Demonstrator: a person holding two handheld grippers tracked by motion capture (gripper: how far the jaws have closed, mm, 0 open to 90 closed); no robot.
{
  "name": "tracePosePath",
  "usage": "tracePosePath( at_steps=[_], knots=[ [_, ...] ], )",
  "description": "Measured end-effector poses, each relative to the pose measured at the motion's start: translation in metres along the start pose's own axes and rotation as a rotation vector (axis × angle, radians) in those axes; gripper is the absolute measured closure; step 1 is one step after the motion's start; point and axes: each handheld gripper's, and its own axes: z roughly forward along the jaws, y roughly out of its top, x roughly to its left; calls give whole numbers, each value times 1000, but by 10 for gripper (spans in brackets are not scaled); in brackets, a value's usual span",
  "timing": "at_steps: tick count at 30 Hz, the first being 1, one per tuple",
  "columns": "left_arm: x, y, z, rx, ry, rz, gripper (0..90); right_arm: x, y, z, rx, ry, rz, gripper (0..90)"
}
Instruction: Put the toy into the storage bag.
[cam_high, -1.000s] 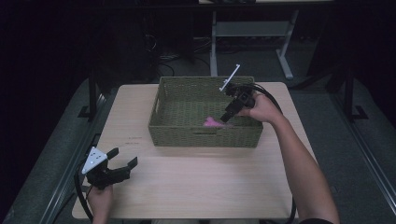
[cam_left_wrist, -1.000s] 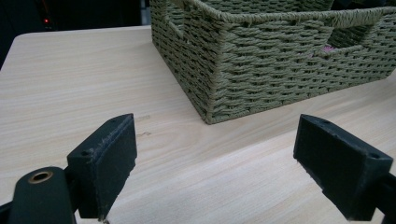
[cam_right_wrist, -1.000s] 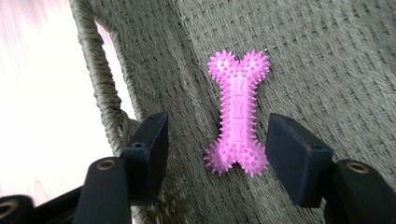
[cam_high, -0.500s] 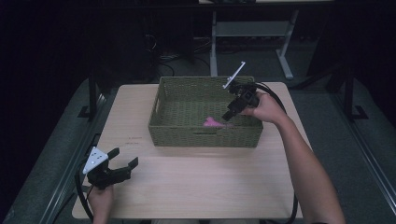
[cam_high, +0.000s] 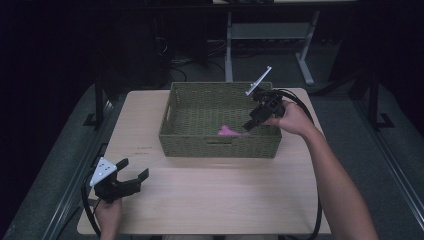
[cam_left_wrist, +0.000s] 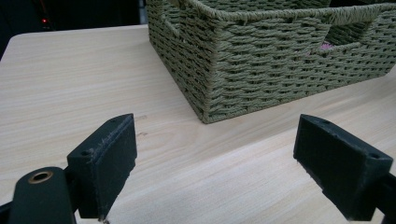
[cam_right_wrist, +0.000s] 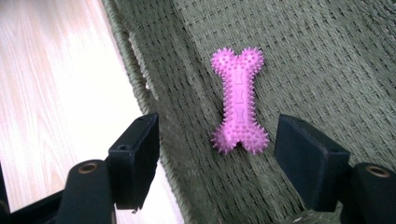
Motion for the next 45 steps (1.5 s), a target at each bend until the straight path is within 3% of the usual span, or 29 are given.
tracePosePath(
  at_steps=[12, 45],
  knots=[
    [0, 0, 0, 0, -2, -1, 128, 14, -8, -12, -33, -3, -27, 288],
    [-2, 0, 3, 5, -2, 3, 128, 44, -67, -26, -93, -11, -22, 266]
  ],
)
